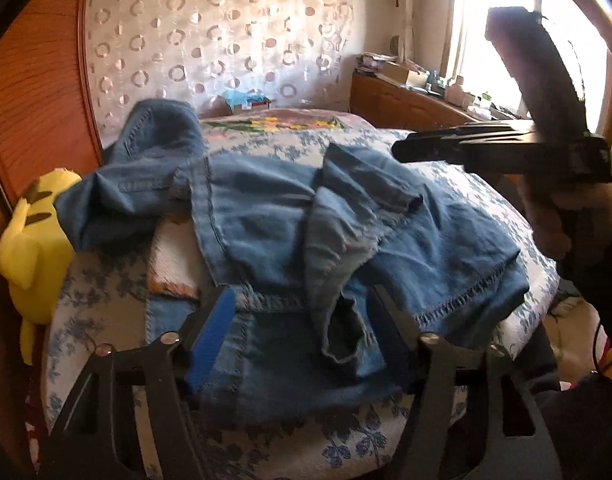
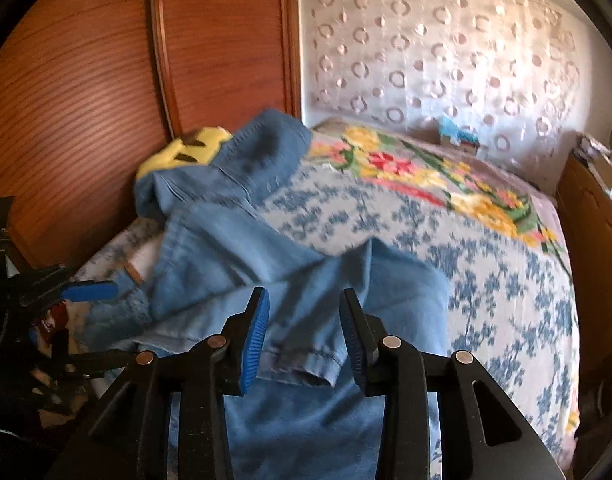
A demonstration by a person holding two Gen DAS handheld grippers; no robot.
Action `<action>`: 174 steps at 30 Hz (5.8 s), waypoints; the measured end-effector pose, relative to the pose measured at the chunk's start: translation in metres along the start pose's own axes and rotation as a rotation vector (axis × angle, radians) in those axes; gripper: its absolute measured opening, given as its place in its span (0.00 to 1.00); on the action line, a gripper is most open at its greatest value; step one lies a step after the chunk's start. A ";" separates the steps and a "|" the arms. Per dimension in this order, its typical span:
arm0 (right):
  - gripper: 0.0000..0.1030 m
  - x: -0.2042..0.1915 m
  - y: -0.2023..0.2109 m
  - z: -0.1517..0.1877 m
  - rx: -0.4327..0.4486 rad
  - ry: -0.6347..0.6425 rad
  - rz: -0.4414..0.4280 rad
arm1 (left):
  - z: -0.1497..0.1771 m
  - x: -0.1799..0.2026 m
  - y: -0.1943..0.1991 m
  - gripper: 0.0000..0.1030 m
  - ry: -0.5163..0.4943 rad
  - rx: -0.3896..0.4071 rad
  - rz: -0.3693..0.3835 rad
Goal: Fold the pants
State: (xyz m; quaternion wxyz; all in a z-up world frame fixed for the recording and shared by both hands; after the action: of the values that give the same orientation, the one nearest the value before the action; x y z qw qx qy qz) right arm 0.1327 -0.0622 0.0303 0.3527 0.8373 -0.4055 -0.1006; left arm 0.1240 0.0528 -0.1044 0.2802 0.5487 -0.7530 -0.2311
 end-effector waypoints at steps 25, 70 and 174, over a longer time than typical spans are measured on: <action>0.03 -0.088 0.030 -0.136 0.132 0.074 -0.142 | 0.004 -0.004 0.053 0.09 0.041 0.088 0.070; 0.51 0.015 0.094 0.055 0.051 -0.178 0.091 | -0.014 0.023 -0.008 0.75 0.005 -0.007 -0.019; 0.57 -0.101 0.067 0.010 0.127 0.008 -0.208 | -0.057 -0.034 0.015 0.65 0.044 0.028 0.021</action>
State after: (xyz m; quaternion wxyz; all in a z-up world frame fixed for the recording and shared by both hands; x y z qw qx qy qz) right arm 0.0218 -0.0200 0.0565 0.2883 0.8959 -0.3205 -0.1073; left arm 0.1598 0.0874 -0.0582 0.2916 0.5496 -0.7554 -0.2055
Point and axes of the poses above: each gripper's, at about its wrist camera, not at the fingertips, and y roughly against the way its jaws point, x to its right, z to its underside, the point moved 8 cm from there along -y, roughly the way its jaws point, and after that the axes turned 6 degrees about y, right-handed, at the moved point
